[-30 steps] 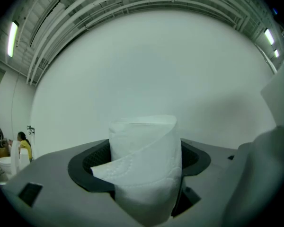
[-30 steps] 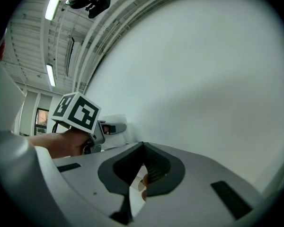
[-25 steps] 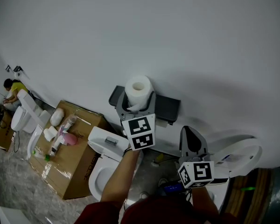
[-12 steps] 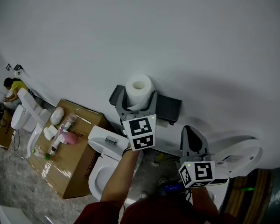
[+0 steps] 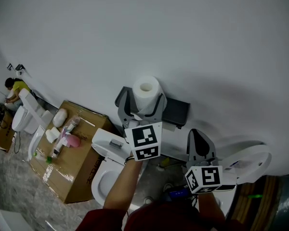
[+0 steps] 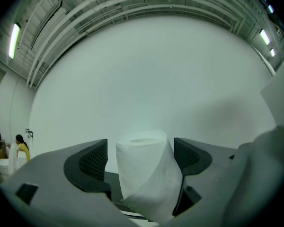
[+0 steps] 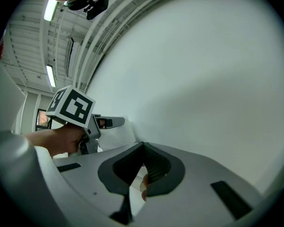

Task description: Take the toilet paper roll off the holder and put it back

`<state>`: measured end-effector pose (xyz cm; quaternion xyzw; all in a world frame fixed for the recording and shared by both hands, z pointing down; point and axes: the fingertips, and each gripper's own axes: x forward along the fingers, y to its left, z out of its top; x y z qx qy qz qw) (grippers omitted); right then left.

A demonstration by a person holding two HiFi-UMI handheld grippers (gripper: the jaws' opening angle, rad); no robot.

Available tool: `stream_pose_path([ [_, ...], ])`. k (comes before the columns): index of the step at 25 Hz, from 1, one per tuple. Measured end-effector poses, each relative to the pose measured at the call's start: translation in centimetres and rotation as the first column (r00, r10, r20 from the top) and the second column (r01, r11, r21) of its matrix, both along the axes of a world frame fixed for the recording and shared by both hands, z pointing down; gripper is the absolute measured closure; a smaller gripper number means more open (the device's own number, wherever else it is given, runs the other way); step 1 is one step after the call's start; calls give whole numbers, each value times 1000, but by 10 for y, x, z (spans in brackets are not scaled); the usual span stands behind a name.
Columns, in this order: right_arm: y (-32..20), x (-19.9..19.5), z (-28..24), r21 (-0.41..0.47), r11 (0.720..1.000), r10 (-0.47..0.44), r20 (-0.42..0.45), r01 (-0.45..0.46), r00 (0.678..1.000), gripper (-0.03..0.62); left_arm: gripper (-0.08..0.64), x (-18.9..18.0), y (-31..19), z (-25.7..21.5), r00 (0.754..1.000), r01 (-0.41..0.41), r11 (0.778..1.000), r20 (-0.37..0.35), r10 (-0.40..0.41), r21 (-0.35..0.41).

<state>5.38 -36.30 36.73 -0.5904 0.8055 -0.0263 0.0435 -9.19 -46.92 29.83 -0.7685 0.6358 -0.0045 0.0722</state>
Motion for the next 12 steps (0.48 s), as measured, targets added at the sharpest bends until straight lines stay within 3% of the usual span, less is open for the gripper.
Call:
stream_pose_path([
  [12,4,-5,-3,5,1000,-1,-7,1,1000,575,120,-13,47,12,999,-14,1000,-50,14,-15],
])
